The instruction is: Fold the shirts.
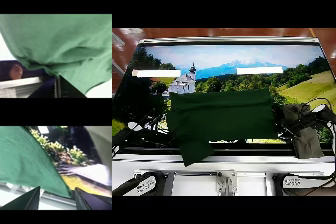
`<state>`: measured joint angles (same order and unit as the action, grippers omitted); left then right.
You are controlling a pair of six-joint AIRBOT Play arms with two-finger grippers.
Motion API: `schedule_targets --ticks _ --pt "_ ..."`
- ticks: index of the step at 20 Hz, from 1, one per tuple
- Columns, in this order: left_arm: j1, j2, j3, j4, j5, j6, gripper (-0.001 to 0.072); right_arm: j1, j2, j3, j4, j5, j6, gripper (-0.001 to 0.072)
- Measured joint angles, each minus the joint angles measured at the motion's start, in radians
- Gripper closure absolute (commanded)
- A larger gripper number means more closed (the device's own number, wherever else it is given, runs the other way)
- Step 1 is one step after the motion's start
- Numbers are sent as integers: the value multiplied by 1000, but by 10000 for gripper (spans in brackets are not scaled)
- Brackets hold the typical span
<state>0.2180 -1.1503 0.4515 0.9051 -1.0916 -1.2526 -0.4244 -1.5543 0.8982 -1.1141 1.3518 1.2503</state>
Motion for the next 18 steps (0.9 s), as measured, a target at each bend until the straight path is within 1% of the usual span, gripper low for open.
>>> schedule_targets --ticks 1,2,3,4,7,11,14,18 --pt "0 3 8 -2 -9 -1 668 20 0 -8 5 -2 -3 233" --pt "0 5 19 -3 -16 -2 668 45 0 -15 5 -19 -5 418" --pt "0 7 33 -5 -25 -4 668 70 -2 -20 7 -54 -3 630" --pt "1 10 49 -5 -35 -4 668 94 -1 -21 6 -85 6 647" --pt "2 23 122 -6 -52 15 668 145 21 -3 7 -155 -2 648" --pt "6 12 269 -8 -56 35 668 175 84 100 18 -212 -10 649" --pt "5 -71 393 -14 -55 40 668 213 77 201 13 -303 14 649" --pt "6 -249 581 -47 -52 42 668 267 -17 337 -40 -418 82 649"
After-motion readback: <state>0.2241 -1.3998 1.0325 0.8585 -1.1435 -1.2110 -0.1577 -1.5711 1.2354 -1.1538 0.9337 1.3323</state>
